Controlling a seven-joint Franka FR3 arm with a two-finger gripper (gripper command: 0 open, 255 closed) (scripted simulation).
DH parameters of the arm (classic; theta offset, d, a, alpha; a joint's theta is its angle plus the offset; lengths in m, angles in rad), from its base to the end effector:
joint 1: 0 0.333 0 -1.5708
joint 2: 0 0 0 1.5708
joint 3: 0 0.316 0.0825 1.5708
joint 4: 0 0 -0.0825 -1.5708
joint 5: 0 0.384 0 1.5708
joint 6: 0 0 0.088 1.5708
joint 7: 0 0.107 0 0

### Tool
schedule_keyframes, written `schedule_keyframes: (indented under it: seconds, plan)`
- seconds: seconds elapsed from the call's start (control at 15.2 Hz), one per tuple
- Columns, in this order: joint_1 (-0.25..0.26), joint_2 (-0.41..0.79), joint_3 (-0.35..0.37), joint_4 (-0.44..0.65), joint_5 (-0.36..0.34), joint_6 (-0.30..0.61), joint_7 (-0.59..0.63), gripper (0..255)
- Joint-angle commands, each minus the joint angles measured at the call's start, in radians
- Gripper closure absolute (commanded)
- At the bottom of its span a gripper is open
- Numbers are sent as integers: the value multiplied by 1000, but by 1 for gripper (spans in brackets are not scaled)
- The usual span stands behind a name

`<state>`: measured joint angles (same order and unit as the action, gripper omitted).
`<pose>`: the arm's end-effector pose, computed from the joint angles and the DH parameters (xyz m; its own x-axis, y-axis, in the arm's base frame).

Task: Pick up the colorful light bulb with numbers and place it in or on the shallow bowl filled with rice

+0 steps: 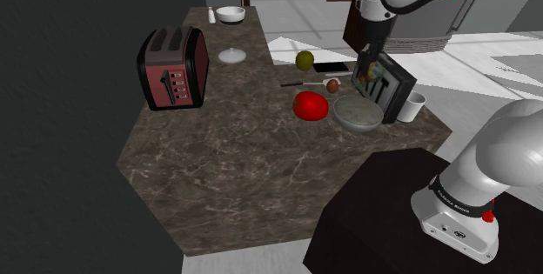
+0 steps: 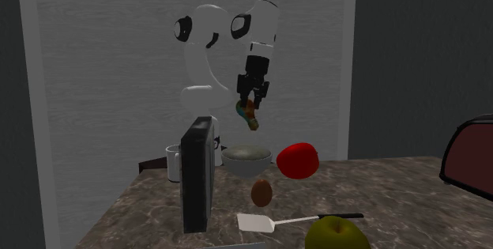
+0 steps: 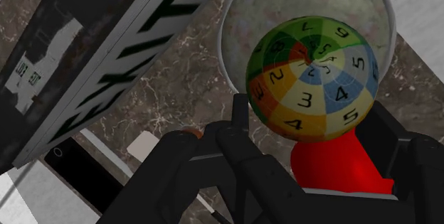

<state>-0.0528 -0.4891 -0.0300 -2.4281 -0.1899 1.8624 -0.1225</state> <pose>0.3899 -0.0476 0.4770 0.9902 0.0972 -0.1000 0.1116 -0.9822 0.1511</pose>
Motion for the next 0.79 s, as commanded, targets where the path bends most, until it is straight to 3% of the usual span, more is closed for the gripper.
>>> schedule_keyframes:
  seconds: [0.0,0.53,0.73]
  plan:
    - [-1,5,-1,-24,-3,30,4,255]
    - [-4,39,-5,-104,-13,143,22,255]
    - [-4,39,-5,-104,-13,143,22,255]
